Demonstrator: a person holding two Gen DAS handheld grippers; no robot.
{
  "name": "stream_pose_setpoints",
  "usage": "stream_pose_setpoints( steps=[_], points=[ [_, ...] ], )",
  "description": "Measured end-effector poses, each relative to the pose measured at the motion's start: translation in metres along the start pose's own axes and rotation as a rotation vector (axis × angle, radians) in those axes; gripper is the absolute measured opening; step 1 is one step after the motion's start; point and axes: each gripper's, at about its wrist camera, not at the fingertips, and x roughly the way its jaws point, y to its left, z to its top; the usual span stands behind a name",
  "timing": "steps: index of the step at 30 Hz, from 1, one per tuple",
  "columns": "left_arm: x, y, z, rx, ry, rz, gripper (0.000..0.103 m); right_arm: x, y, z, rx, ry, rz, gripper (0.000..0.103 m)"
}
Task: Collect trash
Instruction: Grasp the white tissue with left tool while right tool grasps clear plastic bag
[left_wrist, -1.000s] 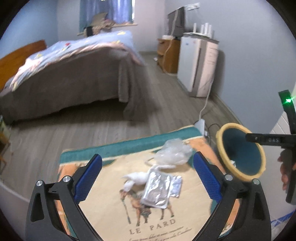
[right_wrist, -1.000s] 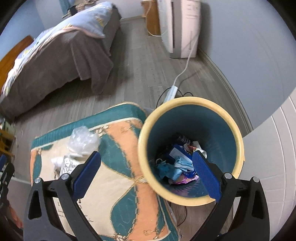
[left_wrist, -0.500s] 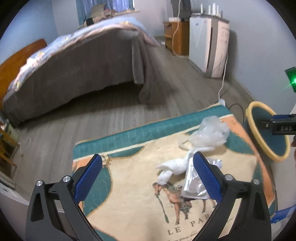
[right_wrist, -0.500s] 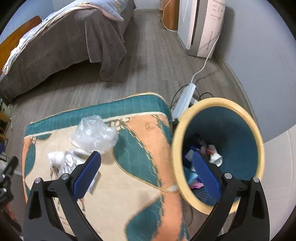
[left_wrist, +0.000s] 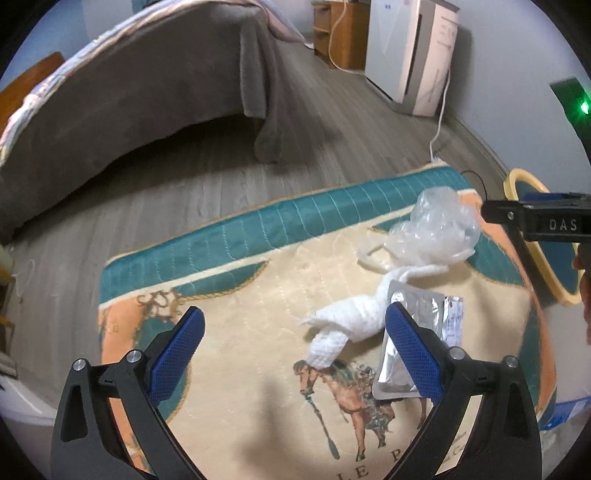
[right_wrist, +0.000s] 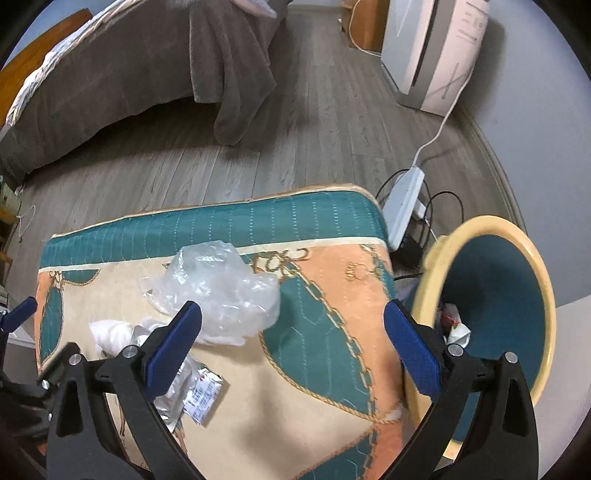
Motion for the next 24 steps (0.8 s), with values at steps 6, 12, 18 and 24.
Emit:
stream_pose_setpoints(
  steps=[6,12,18,24],
  points=[
    [0.021,-0.004,0.003,0.035,0.054,-0.030,0.096,0.019,0.016,0.007,-0.015,0.039,0.019,0.097],
    [0.040,-0.009,0.005,0.050,0.115,-0.049,0.086,0.034,0.028,0.011,-0.027,0.069,0.052,0.097],
    [0.048,-0.012,0.003,0.045,0.162,-0.109,0.067,0.044,0.031,0.009,-0.013,0.109,0.105,0.077],
    [0.051,-0.018,0.000,-0.001,0.206,-0.214,0.040,0.034,0.034,0.008,-0.006,0.115,0.168,0.044]
  ],
)
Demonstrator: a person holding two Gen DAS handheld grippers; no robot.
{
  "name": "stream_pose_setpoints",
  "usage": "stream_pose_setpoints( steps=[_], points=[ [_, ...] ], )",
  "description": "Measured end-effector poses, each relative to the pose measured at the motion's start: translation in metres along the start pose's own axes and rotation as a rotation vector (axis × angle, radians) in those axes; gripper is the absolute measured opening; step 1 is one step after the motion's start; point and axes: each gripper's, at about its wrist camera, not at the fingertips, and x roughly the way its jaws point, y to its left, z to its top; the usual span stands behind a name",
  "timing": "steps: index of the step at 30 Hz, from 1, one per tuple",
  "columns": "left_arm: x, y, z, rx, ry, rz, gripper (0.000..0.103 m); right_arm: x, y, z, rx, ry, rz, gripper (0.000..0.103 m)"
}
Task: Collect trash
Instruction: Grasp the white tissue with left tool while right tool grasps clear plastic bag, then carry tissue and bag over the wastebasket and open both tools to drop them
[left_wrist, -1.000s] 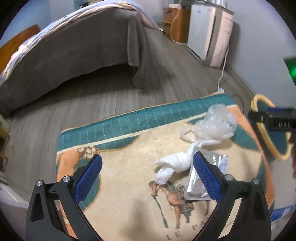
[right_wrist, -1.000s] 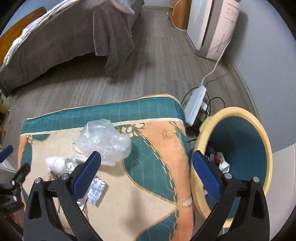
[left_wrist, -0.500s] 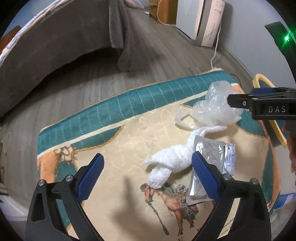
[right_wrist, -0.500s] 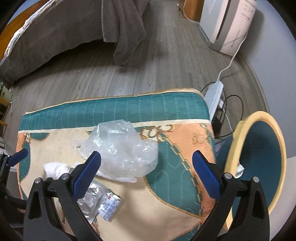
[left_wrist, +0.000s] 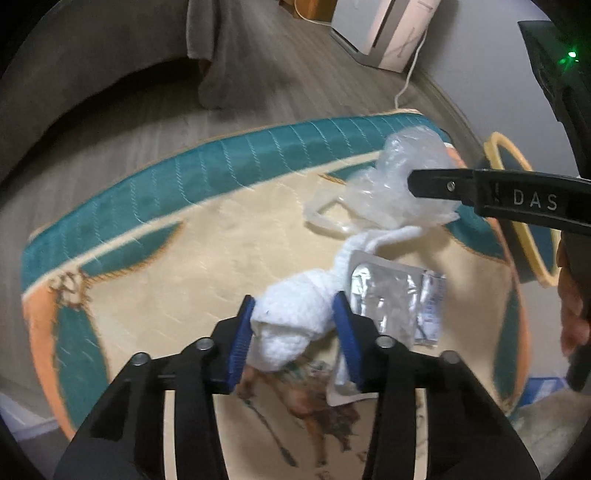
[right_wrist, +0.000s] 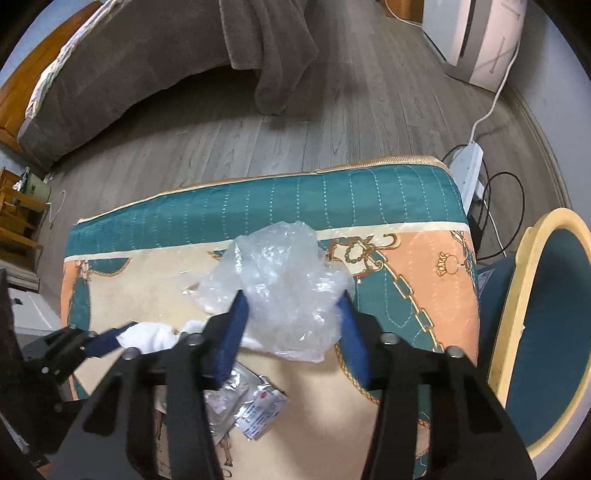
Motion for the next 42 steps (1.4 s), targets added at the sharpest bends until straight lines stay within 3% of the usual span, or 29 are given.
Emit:
stream_pose_setpoints(
  steps=[2,6,14,21,32,42],
  points=[
    [-0.001,-0.002,-0.001,-0.002,0.004,-0.014,0.029,-0.005,0.000,-0.002,-0.003,-0.004,0.001,0.038],
    [-0.010,-0.009,-0.006,0.015,-0.014,-0.012,0.023,-0.021,-0.004,-0.007,0.007,-0.033,0.020,0.032],
    [-0.051,-0.023,-0.014,0.058,-0.164,0.116,0.023,-0.058,-0.017,-0.020,0.033,-0.104,0.020,0.032],
    [-0.097,-0.037,-0.021,0.035,-0.299,0.131,0.023,-0.093,-0.028,-0.037,0.042,-0.162,0.017,0.032],
    [-0.125,-0.083,-0.033,0.069,-0.383,0.111,0.023,-0.147,-0.080,-0.071,0.099,-0.257,-0.071,0.032],
    [-0.112,-0.128,-0.036,0.153,-0.374,0.095,0.023,-0.167,-0.144,-0.079,0.195,-0.304,-0.156,0.032]
  ],
)
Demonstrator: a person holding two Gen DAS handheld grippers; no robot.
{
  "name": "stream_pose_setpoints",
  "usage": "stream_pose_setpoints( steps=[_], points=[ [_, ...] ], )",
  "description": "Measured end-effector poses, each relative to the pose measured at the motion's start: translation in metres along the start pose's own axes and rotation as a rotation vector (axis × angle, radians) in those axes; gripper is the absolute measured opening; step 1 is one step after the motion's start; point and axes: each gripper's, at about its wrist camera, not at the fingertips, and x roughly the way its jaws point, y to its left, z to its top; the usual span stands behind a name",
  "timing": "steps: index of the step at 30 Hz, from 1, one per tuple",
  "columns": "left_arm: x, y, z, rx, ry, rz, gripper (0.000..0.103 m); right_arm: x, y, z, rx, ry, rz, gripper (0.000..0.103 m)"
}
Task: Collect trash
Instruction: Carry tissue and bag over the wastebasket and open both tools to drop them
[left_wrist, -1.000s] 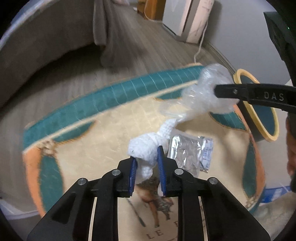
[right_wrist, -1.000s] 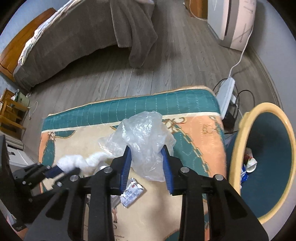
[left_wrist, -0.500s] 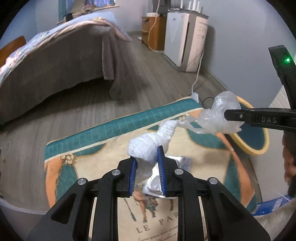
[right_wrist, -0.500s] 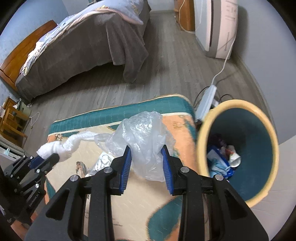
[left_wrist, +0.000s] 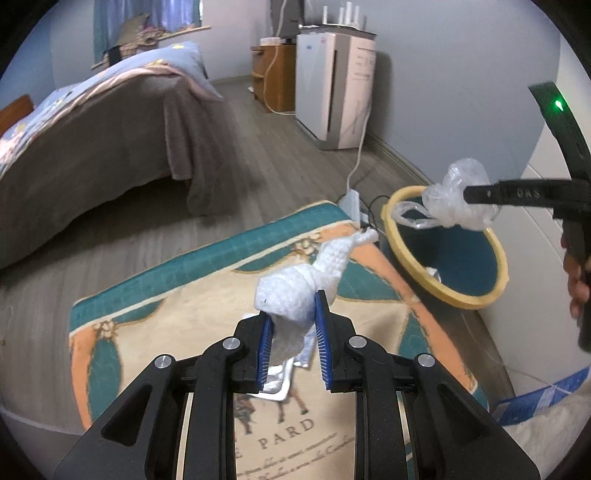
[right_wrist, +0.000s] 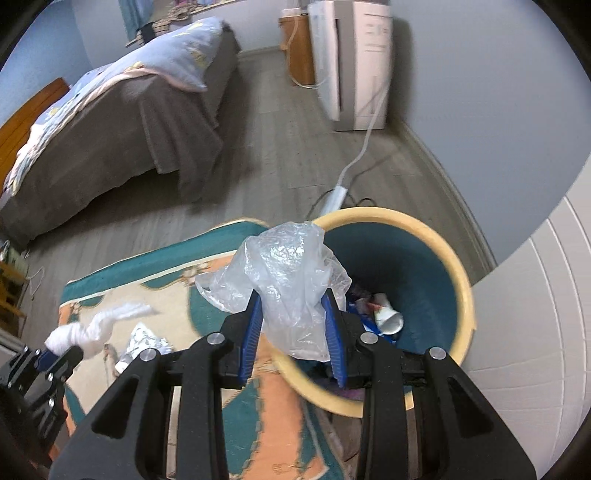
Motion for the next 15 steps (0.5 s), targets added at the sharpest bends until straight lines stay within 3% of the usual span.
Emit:
stream_pose_setpoints(
  steps=[7,11,15],
  points=[
    [0.009,-0.042,0.016,-0.001,-0.022,-0.040,0.023,0.008,-0.031,0.005,0.074,0.019,0.017,0.032],
    [0.027,-0.066,0.026,-0.034,0.000,-0.086,0.023,0.010,-0.050,0.005,0.094,0.017,-0.030,0.032],
    [0.046,-0.101,0.041,0.025,0.014,-0.101,0.023,0.009,-0.070,0.005,0.135,0.009,-0.082,0.032]
  ],
)
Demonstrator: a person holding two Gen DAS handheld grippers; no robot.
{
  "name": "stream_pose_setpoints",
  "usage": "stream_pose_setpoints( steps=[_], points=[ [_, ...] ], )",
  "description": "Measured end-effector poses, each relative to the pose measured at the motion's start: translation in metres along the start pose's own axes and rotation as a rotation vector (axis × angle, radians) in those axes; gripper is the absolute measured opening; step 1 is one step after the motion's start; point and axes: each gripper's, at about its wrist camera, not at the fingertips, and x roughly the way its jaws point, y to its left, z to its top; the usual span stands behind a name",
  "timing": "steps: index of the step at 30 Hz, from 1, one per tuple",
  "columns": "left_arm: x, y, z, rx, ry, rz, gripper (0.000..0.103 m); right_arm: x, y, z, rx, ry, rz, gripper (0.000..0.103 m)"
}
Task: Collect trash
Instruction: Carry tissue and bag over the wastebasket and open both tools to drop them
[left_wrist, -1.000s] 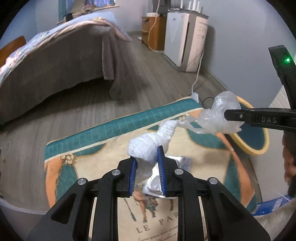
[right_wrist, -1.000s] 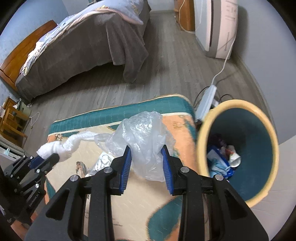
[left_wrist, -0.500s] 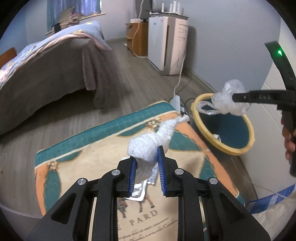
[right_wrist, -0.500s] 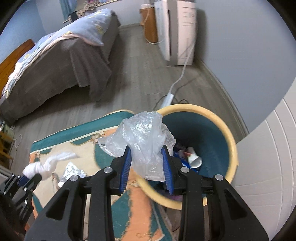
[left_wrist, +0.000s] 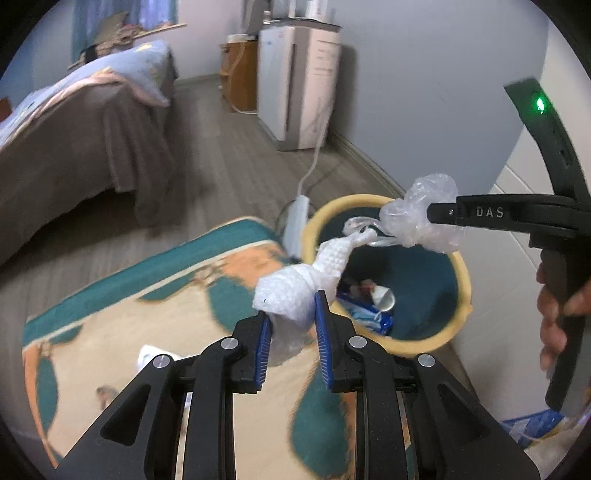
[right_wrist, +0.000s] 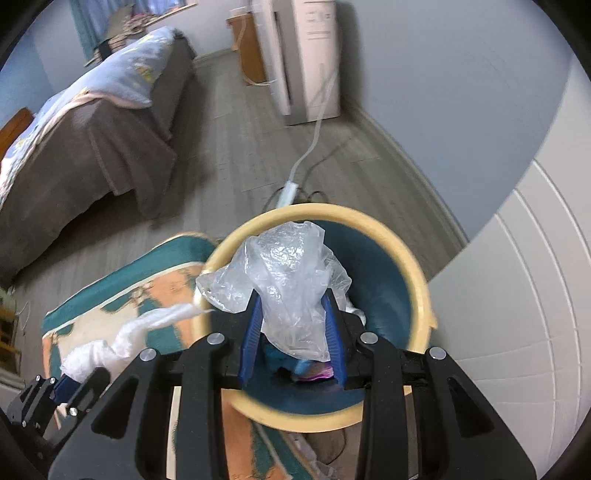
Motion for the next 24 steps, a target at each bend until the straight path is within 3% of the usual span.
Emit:
stream_pose_setpoints(
  steps=[9,13,17,24],
  points=[
    [0.030,-0.063,0.016,0.172,-0.004,-0.053,0.024,0.007,-0.040,0.003,0.142,0.003,-0.038,0.032],
    [0.038,-0.075,0.018,0.196,-0.004,-0.063,0.031,0.012,-0.047,0.002,0.180,0.017,-0.031,0.040],
    [0.035,-0.076,0.016,0.198,-0.033,-0.058,0.068,0.013,-0.046,0.003,0.190,0.019,-0.032,0.058],
    [0.029,-0.060,0.010,0.178,-0.044,0.012,0.093,0.012,-0.036,0.004,0.176,0.012,-0.033,0.095]
  ],
)
